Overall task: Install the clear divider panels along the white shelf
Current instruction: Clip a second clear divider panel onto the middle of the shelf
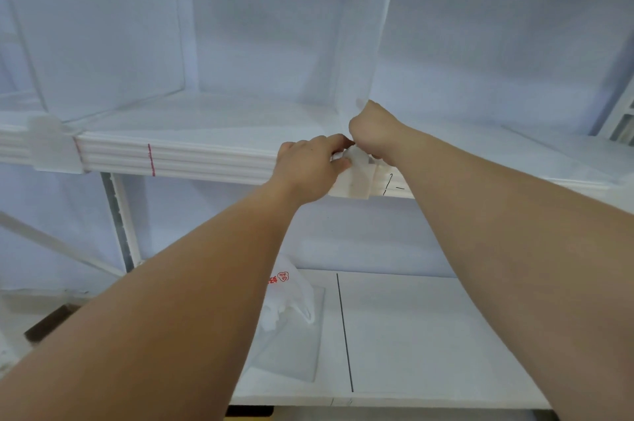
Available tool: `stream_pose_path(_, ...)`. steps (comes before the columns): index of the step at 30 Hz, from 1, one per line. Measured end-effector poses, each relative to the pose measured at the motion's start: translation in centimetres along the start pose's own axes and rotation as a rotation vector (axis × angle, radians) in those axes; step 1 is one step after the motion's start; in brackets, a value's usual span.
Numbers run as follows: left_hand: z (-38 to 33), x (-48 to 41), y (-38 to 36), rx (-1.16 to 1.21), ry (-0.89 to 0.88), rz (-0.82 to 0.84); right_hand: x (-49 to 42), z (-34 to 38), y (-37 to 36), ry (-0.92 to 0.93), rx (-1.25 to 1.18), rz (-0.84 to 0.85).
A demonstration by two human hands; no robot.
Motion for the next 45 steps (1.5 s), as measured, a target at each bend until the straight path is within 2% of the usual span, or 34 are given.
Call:
stream_pose_path(17, -0.1, -0.1, 0.1, 0.012, 0.026, 0.026, 0.3, 0.2, 0.6, -0.040, 0.231, 0.077)
stream_pose_path(20, -0.1, -0.1, 0.1, -0.014, 0.036, 0.071, 0.4, 0.6, 2.3, 0.004, 0.277, -0.146)
stream_pose_path(23, -0.1, -0.4, 0.1, -0.067, 0.058, 0.063, 1.1, 1.9, 4.7, 0.058, 0.112, -0.388)
stream_pose_path(26, -0.3, -0.6, 0.0, -0.004, 0.111, 0.059, 1.2, 3.7, 6.1, 0.088, 0.160, -0.479)
stream_pose_path(29, -0.4, -0.8, -0.1, -0.008, 0.136, 0.054, 1.1, 4.2, 6.0, 0.060, 0.314, -0.476)
stream_pose_path(35, -0.4, -0.4, -0.5, -0.076, 0.111, -0.035, 1.5, 4.1, 5.7, 0.040, 0.340, -0.436)
stream_pose_path(39, -0.5, 0.2, -0.4, 0.020, 0.098, -0.141, 2.6, 4.2, 5.5, 0.057, 0.416, -0.453)
stream_pose_path(45, -0.7, 0.2, -0.3, 0.036, 0.109, -0.124, 3.3, 4.5, 6.2, 0.026, 0.417, -0.405)
Point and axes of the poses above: each hand's wrist, its own x-axis away from the middle knuckle, its own y-axis out of the back of the hand, z = x × y, the point moved 5 cm from there along -x, towards the middle knuckle, and after that the axes turned 9 degrees about x, right-handed, at the moved point
